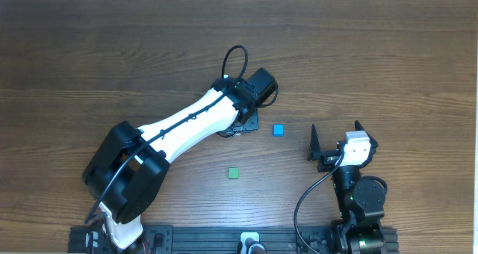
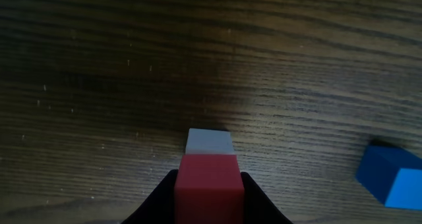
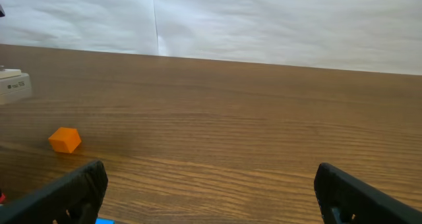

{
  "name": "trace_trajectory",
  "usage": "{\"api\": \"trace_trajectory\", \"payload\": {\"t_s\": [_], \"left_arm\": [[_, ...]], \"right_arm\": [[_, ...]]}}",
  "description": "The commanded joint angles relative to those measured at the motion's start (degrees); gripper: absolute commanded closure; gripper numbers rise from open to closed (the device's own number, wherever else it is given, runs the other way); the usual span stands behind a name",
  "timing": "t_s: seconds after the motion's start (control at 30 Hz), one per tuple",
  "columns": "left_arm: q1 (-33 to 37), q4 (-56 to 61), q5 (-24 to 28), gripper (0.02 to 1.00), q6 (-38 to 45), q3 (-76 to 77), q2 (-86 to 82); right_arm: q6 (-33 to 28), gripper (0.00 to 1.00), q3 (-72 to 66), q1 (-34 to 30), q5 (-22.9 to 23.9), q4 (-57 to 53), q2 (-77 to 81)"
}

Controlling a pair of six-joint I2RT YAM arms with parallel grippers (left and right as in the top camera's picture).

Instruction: Stack Cubes

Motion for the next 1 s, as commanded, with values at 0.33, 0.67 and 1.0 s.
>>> {"api": "trace_trajectory", "payload": {"t_s": [0.33, 0.67, 1.0], "left_arm": [[-2.03, -0.07, -3.15, 0.976, -2.38, 0.59, 0.92], [-2.29, -0.11, -5.86, 0.976, -3.89, 0.39, 0.94], [-2.29, 1.05, -6.27, 0.976, -3.89, -1.09, 0.94]], "right_arm": [[-0.07, 0.009, -0.52, 0.15, -0.24, 0.11, -0.48], [-0.07, 0.009, -0.52, 0.13, -0.26, 0.11, -0.48], [-0.07, 0.007, -0.52, 0.15, -0.26, 0.11, -0.48]]}}
